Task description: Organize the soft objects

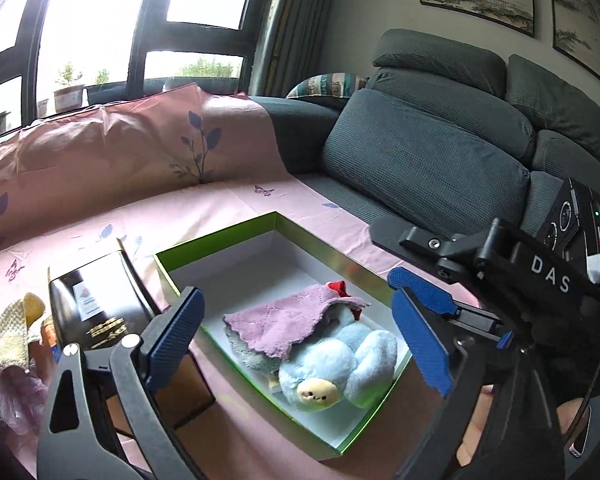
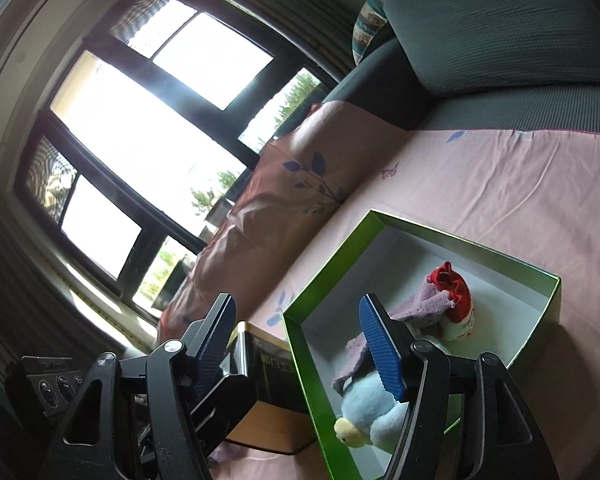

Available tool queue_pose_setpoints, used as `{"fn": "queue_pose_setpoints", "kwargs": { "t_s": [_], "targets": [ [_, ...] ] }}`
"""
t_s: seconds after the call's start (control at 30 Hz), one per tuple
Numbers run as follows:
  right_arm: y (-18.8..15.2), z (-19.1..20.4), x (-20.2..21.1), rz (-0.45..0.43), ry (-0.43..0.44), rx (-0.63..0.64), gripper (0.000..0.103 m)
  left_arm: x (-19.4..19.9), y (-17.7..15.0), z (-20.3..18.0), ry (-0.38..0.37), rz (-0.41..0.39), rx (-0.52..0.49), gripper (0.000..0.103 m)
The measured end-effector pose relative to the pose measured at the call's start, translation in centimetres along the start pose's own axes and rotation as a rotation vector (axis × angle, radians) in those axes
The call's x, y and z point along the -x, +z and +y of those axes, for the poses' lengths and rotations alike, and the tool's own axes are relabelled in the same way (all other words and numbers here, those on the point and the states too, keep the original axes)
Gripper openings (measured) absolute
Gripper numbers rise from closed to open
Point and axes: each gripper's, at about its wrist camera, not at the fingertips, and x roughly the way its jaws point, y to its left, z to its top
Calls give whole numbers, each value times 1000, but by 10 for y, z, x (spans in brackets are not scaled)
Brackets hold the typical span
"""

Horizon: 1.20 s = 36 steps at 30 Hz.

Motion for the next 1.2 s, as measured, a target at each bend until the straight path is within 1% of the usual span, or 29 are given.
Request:
{"fn": "queue_pose_setpoints", "kwargs": {
  "t_s": [0.07, 0.13, 0.2, 0.23, 0.33, 0.47, 0.6, 0.7, 0.77, 0.87, 0.9, 0.93, 0.97, 1.03, 1.07, 1.1, 1.13, 1.2],
  "targets": [
    [-1, 5, -2, 2, -35, 30, 68, 9, -6, 13, 66, -2, 37, 100],
    [-3, 9, -2, 1, -60, 53, 68, 18, -13, 27, 92, 3, 67, 100],
    [-5, 13, -2, 2, -79, 71, 72, 28, -19, 43, 117, 12, 108, 100],
    [-6, 15, -2, -2, -90, 81, 77, 33, -22, 52, 137, 13, 133, 100],
    [-10, 23, -2, -11, -121, 123, 78, 52, -31, 79, 208, 2, 199, 100],
    [-15, 35, -8, 12, -131, 170, 78, 81, -46, 119, 301, -22, 269, 100],
    [-23, 47, -12, 20, -158, 219, 78, 107, -67, 163, 439, -6, 343, 100],
    [-29, 55, -16, 31, -165, 244, 78, 125, -87, 189, 518, -12, 423, 100],
    [-32, 60, -20, 43, -173, 261, 78, 134, -103, 200, 537, -25, 465, 100],
    [-40, 69, -24, 54, -192, 302, 78, 141, -133, 212, 548, -78, 547, 99],
    [-43, 73, -26, 58, -199, 319, 78, 141, -139, 216, 568, -77, 576, 99],
    [-46, 76, -27, 61, -205, 336, 78, 140, -140, 220, 587, -59, 597, 99],
    [-49, 80, -29, 64, -210, 355, 78, 139, -136, 222, 586, -49, 603, 99],
    [-57, 88, -31, 76, -214, 397, 78, 149, -129, 224, 575, -78, 596, 99],
    [-61, 92, -33, 86, -213, 421, 87, 156, -128, 223, 582, -103, 587, 100],
    [-65, 96, -35, 94, -208, 446, 91, 163, -127, 223, 597, -123, 575, 100],
    [-69, 101, -36, 97, -199, 476, 93, 169, -127, 224, 614, -136, 564, 100],
    [-78, 112, -38, 97, -192, 536, 93, 178, -131, 229, 636, -138, 558, 100]
  ]
}}
